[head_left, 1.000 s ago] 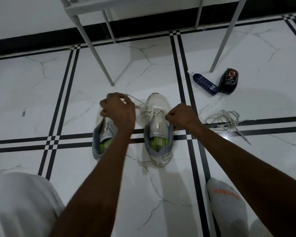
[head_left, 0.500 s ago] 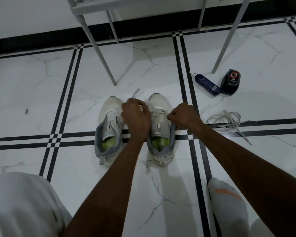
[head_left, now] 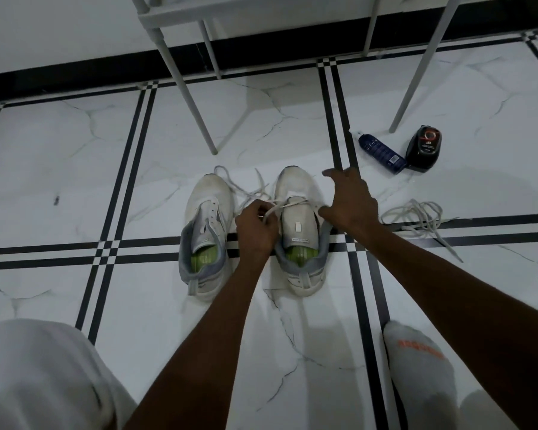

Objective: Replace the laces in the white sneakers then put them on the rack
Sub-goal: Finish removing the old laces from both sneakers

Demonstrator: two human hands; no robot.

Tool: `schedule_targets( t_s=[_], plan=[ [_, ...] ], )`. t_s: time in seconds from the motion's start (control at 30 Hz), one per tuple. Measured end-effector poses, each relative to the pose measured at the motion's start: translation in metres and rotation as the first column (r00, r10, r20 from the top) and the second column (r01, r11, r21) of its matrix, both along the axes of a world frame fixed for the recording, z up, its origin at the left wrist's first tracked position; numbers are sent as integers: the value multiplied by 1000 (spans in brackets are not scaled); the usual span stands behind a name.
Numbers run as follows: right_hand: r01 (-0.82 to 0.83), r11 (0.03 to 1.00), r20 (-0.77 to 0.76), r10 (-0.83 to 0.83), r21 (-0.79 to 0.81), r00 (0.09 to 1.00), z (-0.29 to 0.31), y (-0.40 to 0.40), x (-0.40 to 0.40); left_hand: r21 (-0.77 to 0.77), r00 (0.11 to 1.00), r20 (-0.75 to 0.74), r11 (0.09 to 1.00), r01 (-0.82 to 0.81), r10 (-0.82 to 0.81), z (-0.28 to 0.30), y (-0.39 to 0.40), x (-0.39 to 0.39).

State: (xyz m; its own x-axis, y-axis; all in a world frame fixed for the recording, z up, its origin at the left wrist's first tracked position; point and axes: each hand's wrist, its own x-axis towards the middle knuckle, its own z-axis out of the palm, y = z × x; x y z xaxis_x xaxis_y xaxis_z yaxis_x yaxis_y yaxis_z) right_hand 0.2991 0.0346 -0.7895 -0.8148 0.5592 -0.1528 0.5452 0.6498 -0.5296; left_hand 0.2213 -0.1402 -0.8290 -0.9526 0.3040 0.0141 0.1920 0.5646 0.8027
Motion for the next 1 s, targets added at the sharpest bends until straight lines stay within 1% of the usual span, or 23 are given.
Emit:
schedule_targets(
  t_s=[0.07,0.13,0.23,0.3,0.33,0.37,0.4,0.43,0.47,0.5,0.53,0.57,0.6,0.63,0.67,0.7,0.77,0.83,0.87,0.9,0.93,0.97,1.0],
  plan=[
    [-162,974,-9,166,157,986,5,-10,-9,56,999,43,998,30,-32,-1,2,-1],
    [-296,935,41,294,196,955,4,-20,-21,86,998,50,996,33,-37,-2,3,1],
    [-364,900,95,352,238,931,-1,-33,-33,119,998,42,992,31,-36,-2,0,4],
    [-400,871,76,396,285,915,-7,-37,-36,105,999,44,994,22,-27,-1,0,5],
    [-368,889,24,376,274,926,-11,-35,-36,103,999,53,995,7,-13,-1,0,4],
    [-271,933,-38,287,236,957,-16,-30,-36,100,998,60,995,-11,5,-1,0,3],
    [-114,977,-96,133,179,986,-20,-21,-35,98,998,63,995,-29,23,-1,0,2],
    [77,992,-143,-62,97,988,-22,-7,-33,96,997,63,994,-45,39,0,0,1],
    [244,970,-171,-238,16,956,-22,7,-28,95,997,60,994,-58,53,0,0,0],
    [349,936,-204,-349,-36,915,-20,16,-22,91,996,57,994,-67,61,0,-1,0],
    [357,932,-245,-361,-58,900,-18,20,-19,85,996,60,994,-74,69,0,-1,0],
    [268,961,-286,-276,-69,917,-16,18,-18,79,995,62,994,-77,72,0,0,1],
    [106,990,-319,-130,-89,939,-14,12,-20,77,995,62,994,-77,72,0,1,1],
    [-60,992,-297,24,-115,955,-15,3,-25,79,996,61,994,-73,68,0,1,1],
    [-188,975,-234,157,-117,959,-17,-8,-29,80,996,62,995,-67,62,0,2,1],
    [-254,962,-162,236,-101,958,-21,-18,-32,80,996,64,995,-61,56,-1,2,1],
    [-290,957,-40,290,23,956,-25,-31,-36,71,996,72,996,-51,46,-2,3,2],
    [-349,915,22,352,204,936,-29,-34,-36,59,996,74,997,-44,39,-3,3,4],
    [-380,895,16,387,233,922,-29,-34,-36,59,996,74,997,-45,41,-5,2,4],
    [-376,900,-15,389,219,921,-29,-30,-36,66,996,72,997,-51,46,-6,0,5],
    [-311,933,-59,326,179,944,-29,-24,-37,72,996,72,996,-59,54,-6,-1,5],
    [-183,972,-118,201,151,972,-27,-13,-38,80,996,74,995,-60,54,-3,0,4],
    [0,994,-193,21,110,981,-27,0,-39,86,997,71,995,-50,44,1,2,4]
  ],
)
